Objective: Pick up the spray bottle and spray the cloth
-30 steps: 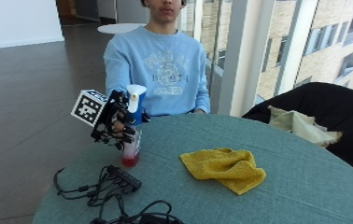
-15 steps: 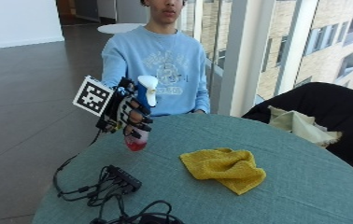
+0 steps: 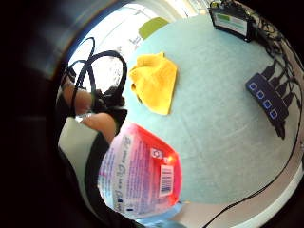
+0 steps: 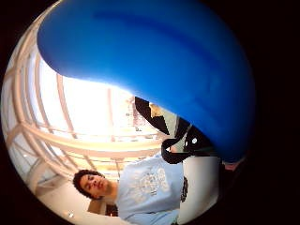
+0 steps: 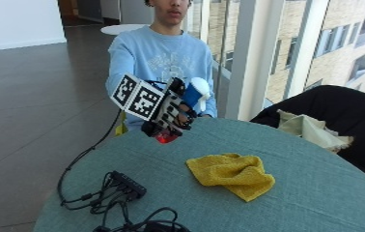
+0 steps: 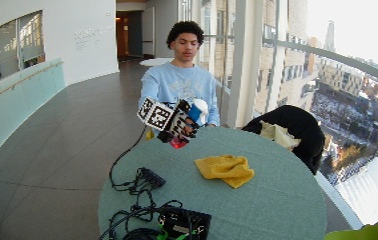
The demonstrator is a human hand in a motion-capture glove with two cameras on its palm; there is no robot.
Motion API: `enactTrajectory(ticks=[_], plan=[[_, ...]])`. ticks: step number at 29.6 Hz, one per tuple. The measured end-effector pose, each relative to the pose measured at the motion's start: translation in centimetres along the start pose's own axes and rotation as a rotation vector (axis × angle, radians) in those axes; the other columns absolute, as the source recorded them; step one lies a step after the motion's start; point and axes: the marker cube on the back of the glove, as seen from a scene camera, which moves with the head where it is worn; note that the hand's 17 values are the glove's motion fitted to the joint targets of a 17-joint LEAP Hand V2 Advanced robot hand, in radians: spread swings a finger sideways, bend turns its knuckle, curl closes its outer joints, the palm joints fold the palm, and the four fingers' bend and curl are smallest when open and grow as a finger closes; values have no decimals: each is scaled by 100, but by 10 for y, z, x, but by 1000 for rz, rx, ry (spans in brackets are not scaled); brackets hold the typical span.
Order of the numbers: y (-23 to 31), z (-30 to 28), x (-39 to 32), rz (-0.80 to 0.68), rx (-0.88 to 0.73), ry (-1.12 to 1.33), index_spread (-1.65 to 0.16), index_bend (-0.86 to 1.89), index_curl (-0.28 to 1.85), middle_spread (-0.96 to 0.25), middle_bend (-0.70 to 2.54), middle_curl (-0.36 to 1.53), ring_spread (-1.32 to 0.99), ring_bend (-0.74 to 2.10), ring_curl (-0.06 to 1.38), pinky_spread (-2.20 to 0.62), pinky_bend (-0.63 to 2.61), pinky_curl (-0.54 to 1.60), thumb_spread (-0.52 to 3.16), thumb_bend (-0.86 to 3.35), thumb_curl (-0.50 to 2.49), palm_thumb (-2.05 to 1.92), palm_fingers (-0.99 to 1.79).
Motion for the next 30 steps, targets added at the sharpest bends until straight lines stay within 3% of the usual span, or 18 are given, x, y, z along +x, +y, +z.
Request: enactTrajectory(ticks=[12, 30], plan=[[-20, 29, 3, 114, -151, 59, -23, 8, 20, -9, 48, 49, -8, 64, 40, 13, 24, 37, 94, -2, 54, 88, 111], [-26, 53, -2, 122, -201, 94, -22, 8, 20, -8, 48, 49, -8, 64, 40, 13, 24, 38, 95, -2, 55, 88, 111]])
